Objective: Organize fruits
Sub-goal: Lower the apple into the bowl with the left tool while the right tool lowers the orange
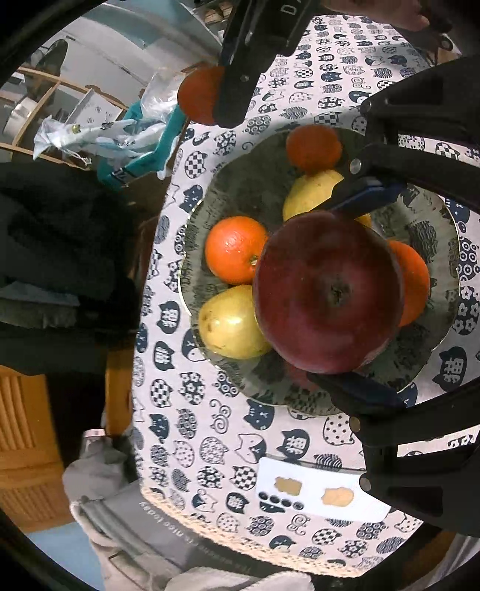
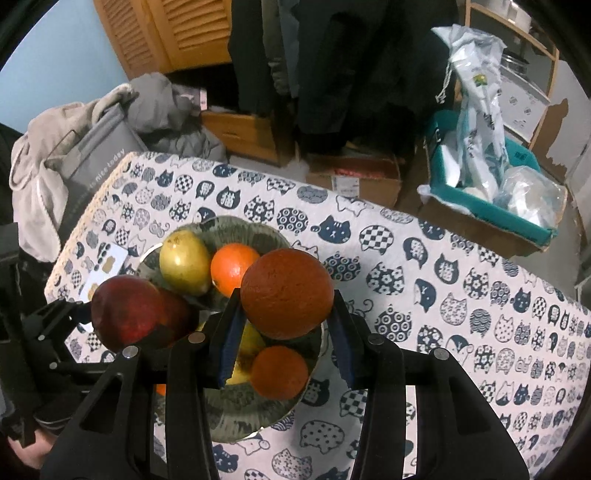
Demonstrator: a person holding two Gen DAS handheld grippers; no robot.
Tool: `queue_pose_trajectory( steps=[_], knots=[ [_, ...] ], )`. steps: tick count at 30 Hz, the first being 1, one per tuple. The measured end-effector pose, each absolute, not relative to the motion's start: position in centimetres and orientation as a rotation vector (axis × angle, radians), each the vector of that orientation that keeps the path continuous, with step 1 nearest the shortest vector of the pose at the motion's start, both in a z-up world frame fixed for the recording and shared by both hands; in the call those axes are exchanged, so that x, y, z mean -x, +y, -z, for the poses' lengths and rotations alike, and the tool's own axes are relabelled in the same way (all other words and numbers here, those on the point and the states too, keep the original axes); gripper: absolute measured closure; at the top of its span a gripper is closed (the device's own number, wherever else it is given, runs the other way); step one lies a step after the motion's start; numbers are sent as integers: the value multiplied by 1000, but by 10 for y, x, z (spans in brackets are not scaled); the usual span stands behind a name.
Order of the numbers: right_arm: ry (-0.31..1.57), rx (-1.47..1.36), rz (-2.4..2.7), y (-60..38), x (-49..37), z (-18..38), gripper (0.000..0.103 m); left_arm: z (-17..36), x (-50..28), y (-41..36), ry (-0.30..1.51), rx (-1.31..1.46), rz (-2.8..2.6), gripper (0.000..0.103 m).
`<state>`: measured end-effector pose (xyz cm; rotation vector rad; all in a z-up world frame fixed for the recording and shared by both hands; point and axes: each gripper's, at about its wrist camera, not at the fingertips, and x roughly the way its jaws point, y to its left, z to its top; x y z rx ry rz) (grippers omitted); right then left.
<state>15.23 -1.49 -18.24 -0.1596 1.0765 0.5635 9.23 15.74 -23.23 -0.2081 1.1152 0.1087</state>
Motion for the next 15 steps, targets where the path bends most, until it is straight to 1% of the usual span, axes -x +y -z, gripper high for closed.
queue_pose_trajectory(
  steps=[7,13,15],
  knots=[
    [1108,171,-566,-7,-156,198,60,245,-97,156,1152,215,-87,26],
    [1130,167,-574,-2,-159,207,60,245,-99,151,1143,181,-83,26],
    [1137,168,-574,-1,-159,210,60,245,-99,148,1144,169,-77,24]
  ],
)
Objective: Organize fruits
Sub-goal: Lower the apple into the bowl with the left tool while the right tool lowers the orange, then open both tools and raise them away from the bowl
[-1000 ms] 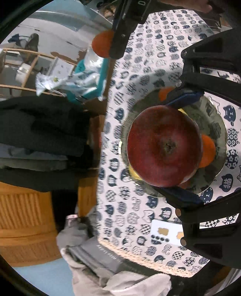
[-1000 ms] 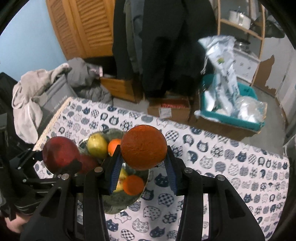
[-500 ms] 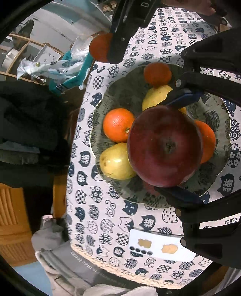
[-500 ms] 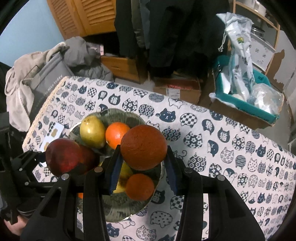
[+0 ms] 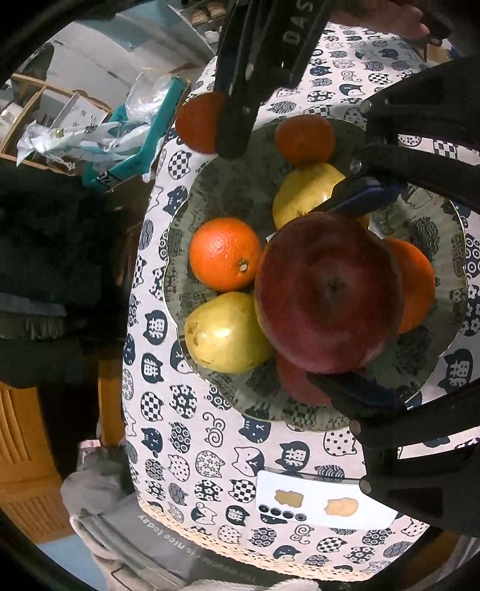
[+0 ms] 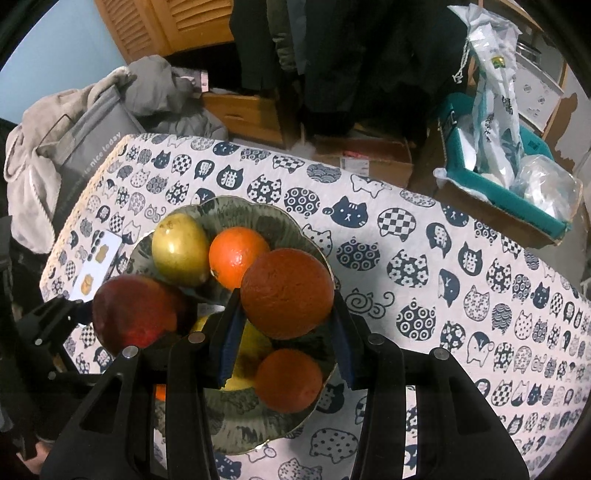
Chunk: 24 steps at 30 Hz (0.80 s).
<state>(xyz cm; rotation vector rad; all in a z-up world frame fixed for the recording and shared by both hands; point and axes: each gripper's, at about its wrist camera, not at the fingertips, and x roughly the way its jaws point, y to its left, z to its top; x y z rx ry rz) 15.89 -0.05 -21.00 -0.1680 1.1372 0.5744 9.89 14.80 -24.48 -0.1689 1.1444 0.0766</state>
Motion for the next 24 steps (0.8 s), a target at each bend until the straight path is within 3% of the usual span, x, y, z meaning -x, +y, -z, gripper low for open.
queue_pose_trajectory(
  steps=[6,14,18,24],
  knots=[
    [1167,156,-584,1,-162,219,59,245,-98,144,1148,143,-75,15],
    [1192,162,-597,7,-162,225,58,237,-92,152,1137,190,-74,15],
    [1179,153,-601,8,-162,221,46,227,-88,154,1117,193,-83,15],
    [1136,139,-583,0,-161,204,46,207,-82,161,1075,229,-96,15]
  ],
)
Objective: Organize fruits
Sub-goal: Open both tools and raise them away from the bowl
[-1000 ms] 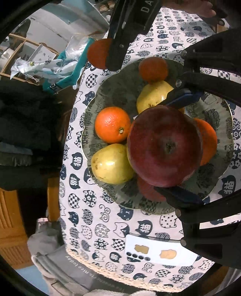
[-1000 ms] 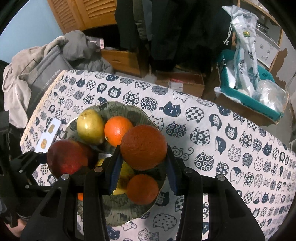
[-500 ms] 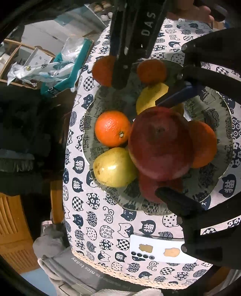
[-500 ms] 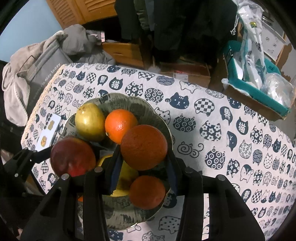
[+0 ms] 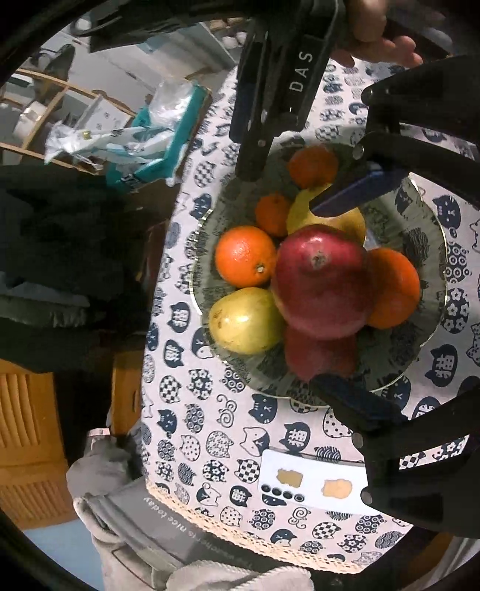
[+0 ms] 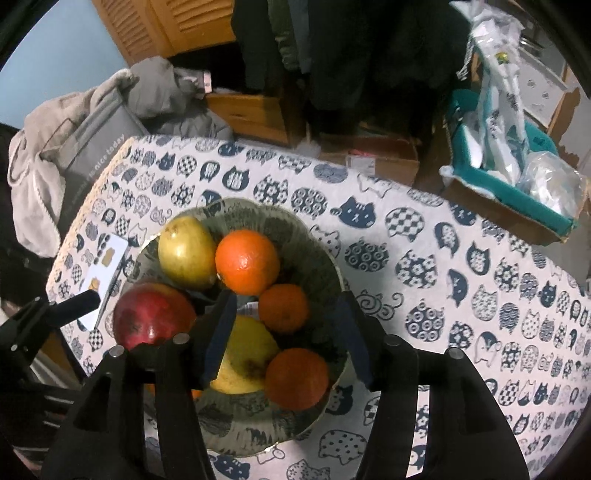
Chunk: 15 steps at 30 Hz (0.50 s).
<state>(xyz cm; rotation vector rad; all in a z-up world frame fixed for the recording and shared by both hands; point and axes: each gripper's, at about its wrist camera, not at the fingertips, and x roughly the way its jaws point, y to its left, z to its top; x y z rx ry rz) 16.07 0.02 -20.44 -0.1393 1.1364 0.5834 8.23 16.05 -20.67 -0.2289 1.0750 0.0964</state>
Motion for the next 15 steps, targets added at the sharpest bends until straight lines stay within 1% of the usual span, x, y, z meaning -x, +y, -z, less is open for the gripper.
queue_pose_trajectory(
  steps=[9,15],
  knots=[
    [982,144,-534,-16,-145,145,45,159,-66,164,964,242,-110,15],
    [873,163,-501,-26,-126,105,39,128,-54,164,892,235,-121,15]
  ],
)
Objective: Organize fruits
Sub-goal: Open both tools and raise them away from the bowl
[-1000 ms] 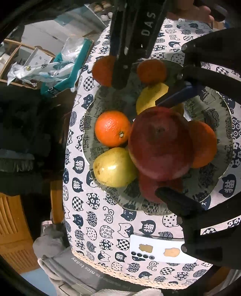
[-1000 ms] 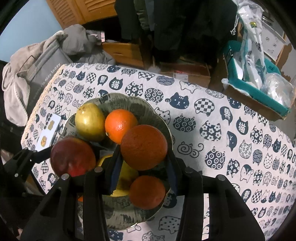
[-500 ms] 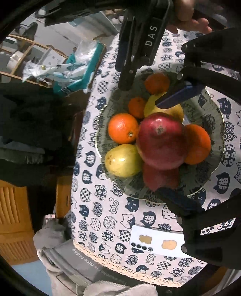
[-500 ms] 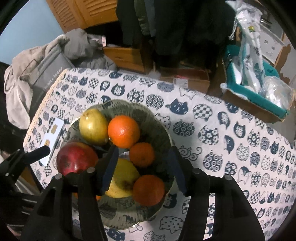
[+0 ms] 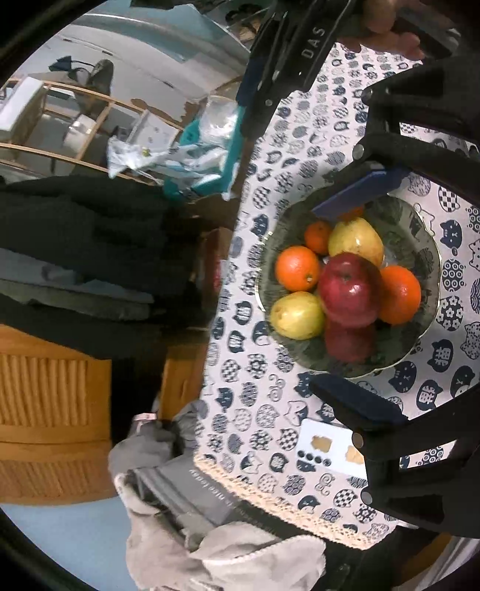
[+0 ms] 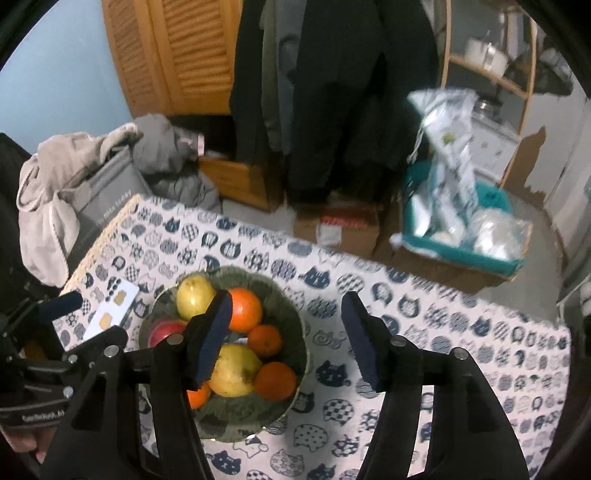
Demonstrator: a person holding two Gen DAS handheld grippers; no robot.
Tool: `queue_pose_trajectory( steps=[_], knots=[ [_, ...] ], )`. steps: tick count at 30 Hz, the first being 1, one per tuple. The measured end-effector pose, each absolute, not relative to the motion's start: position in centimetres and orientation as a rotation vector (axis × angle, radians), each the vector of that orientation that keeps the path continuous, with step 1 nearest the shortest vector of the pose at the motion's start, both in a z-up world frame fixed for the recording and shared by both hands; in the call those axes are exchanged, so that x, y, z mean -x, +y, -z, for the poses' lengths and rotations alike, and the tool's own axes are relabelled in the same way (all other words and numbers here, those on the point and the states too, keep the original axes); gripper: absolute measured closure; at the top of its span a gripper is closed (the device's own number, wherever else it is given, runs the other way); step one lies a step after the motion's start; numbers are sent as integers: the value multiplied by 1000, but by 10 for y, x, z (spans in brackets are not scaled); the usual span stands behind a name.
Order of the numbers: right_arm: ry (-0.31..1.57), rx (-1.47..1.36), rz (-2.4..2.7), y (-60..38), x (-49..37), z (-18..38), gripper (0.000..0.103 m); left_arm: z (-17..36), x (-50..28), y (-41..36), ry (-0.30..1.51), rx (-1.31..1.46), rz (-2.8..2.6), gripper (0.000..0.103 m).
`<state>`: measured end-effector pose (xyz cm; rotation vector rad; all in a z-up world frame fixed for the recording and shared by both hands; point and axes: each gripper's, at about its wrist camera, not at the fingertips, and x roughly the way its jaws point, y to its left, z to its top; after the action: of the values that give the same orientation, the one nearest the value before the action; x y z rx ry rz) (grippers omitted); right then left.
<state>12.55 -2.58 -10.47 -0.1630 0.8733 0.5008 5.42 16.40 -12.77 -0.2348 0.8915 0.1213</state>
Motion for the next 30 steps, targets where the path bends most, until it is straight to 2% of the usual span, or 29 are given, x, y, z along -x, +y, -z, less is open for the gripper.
queue_pose_trajectory(
  steps=[10,13,30],
  knots=[
    [694,200,-471,-41,-86,39,27,71,-31,154,754,194,-116,8],
    [643,198,-462,-48,-76,20,25,52,-21,149,693,172,-126,1],
    [510,144,-397,-97,-38,-31,24,-17,15,120,505,123,-105,0]
  ],
)
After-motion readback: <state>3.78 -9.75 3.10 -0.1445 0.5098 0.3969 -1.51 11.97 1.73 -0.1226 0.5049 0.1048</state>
